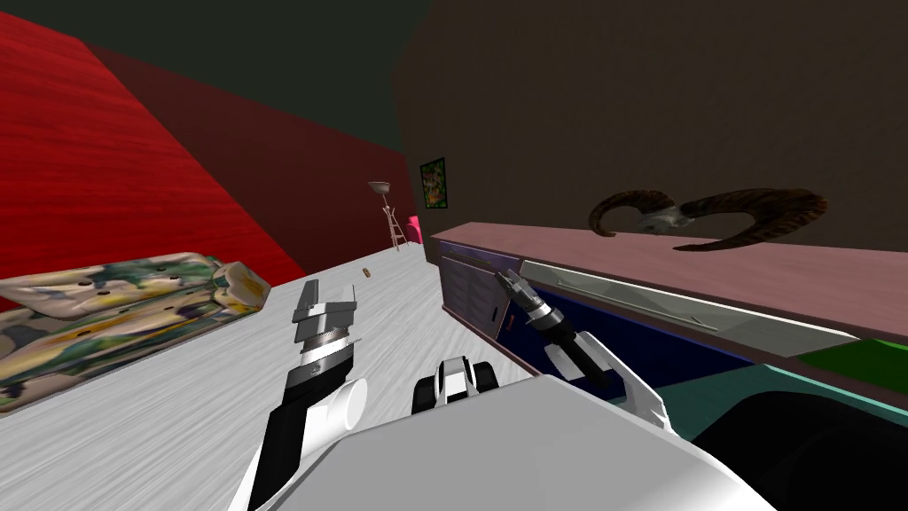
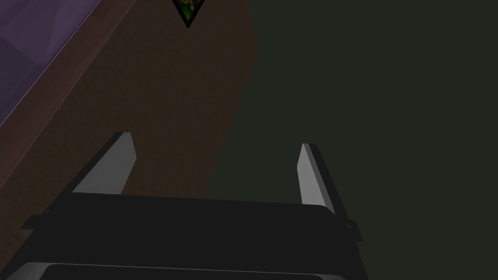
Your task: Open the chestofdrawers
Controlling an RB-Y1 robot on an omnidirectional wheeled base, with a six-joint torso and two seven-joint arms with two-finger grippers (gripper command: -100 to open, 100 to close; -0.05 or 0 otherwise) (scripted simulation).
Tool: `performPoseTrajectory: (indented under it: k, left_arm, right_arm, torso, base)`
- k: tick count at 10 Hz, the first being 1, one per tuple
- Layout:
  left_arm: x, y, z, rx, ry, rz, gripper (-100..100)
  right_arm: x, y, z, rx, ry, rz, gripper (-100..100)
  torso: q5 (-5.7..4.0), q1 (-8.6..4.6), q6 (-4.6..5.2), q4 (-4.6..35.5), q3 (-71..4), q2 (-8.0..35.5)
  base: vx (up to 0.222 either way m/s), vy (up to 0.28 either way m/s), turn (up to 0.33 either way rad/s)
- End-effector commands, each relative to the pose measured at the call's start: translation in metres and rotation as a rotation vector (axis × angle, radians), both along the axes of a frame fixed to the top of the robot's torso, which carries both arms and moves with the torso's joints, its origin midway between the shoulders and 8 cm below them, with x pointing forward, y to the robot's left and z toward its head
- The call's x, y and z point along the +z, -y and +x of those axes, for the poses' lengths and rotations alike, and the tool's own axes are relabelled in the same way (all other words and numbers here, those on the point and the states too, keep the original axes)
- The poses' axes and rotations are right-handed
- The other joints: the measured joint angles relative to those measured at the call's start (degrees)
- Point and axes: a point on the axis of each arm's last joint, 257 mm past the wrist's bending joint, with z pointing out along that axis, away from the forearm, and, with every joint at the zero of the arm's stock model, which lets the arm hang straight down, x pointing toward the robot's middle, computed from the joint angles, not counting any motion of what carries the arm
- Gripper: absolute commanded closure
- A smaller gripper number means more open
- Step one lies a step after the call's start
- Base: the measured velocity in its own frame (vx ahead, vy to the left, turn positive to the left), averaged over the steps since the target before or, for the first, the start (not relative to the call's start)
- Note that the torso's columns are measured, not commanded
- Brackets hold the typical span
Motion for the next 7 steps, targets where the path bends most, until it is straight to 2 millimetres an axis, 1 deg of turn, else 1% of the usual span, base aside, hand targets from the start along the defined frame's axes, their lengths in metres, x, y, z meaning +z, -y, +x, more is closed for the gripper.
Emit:
performPoseTrajectory:
  k: [1,2,5,6,7]
  left_arm:
    - [0.0,0.0,0.0,0.0,0.0,0.0,0]
    - [0.0,0.0,0.0,0.0,0.0,0.0,0]
    - [0.0,0.0,0.0,0.0,0.0,0.0,0]
    - [0.0,0.0,0.0,0.0,0.0,0.0,0]
    - [0.0,0.0,0.0,0.0,0.0,0.0,0]
  right_arm:
    - [-0.017,0.009,0.003,-0.028,0.0,-0.216,-100]
    - [-0.017,0.008,0.003,-0.023,-0.001,-0.224,-100]
    - [-0.038,0.022,0.008,-0.048,0.003,-0.479,-100]
    - [-0.038,0.021,0.008,-0.042,0.003,-0.488,-100]
    - [-0.045,0.027,0.009,-0.047,0.005,-0.579,-100]
  torso:
    - [-0.01,-0.04,0.0,0.0,-0.01,-0.01]
    - [-0.01,-0.05,0.0,0.0,-0.01,-0.01]
    - [0.01,0.02,0.0,-0.01,-0.03,-0.05]
    - [0.02,0.05,0.0,-0.01,-0.03,-0.05]
    - [-0.01,-0.05,0.0,0.0,0.0,0.0]
  base:
    - [0.026,0.057,0.005]
    - [0.021,0.042,0.001]
    - [0.035,0.057,0.004]
    - [0.026,0.042,0.0]
    - [0.023,0.043,0.005]
